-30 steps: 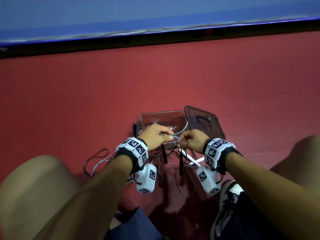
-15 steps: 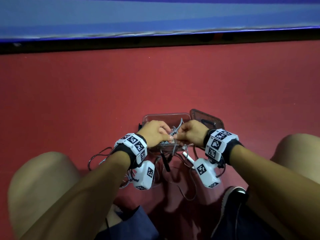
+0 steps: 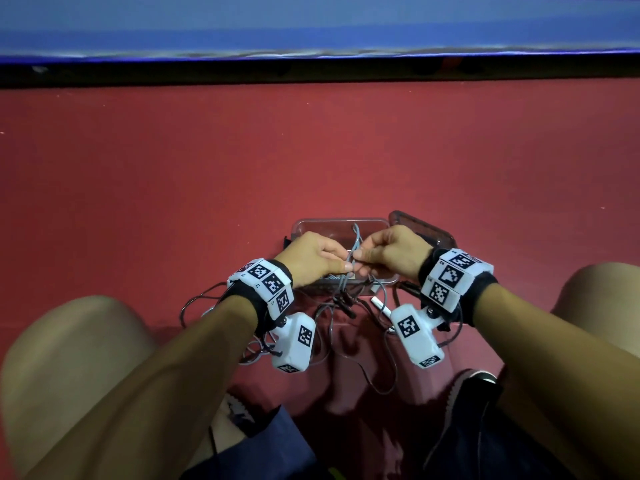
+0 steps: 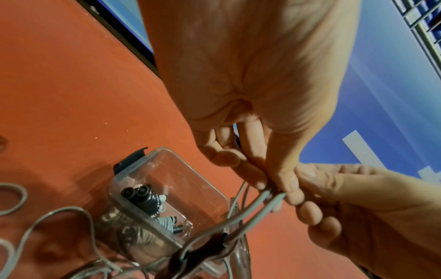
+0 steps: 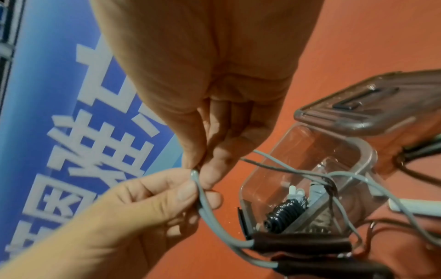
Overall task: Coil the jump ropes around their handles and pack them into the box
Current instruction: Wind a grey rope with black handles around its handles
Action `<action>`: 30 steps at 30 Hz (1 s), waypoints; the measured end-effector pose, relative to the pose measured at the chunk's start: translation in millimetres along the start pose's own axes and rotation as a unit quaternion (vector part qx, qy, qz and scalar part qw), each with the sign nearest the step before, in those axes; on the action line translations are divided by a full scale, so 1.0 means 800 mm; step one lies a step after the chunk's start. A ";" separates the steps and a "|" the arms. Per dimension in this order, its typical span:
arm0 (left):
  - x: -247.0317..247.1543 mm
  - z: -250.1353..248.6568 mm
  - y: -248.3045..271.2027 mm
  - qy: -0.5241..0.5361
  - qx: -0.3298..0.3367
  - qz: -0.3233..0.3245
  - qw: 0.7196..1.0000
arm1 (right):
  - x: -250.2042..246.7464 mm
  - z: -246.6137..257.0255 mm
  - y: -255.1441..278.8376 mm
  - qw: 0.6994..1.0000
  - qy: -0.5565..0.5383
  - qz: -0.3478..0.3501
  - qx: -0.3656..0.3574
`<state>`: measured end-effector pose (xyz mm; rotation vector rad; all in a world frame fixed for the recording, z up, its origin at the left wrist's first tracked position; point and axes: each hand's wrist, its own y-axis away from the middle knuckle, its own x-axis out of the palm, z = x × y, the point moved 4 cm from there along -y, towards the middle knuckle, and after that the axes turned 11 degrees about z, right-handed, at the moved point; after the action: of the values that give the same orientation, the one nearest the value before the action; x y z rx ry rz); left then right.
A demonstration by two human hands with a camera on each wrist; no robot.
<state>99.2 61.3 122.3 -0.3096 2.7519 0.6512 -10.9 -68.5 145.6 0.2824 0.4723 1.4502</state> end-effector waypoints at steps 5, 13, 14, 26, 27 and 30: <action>0.010 -0.006 0.005 -0.045 -0.007 0.024 0.999 | -0.010 -0.013 -0.007 0.978 0.199 -0.066 0.001; 0.006 -0.019 0.009 -0.030 -0.002 0.042 0.999 | -0.002 0.004 0.008 0.918 0.387 -0.069 -0.059; 0.006 -0.021 0.009 -0.031 0.002 0.041 0.999 | -0.001 0.003 0.008 0.909 0.409 -0.064 -0.054; 0.000 -0.026 0.015 -0.037 -0.005 -0.006 0.999 | -0.001 0.001 0.001 0.898 0.428 -0.076 -0.073; 0.000 -0.026 0.015 -0.033 -0.009 -0.008 0.999 | 0.000 -0.001 -0.001 0.897 0.428 -0.081 -0.073; 0.001 -0.029 0.016 -0.031 -0.015 -0.007 0.999 | 0.003 -0.003 -0.003 0.895 0.429 -0.085 -0.090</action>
<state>89.8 61.9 147.3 -0.3104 2.6808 0.6875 -9.4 -66.4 142.0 -0.5743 1.0341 1.3797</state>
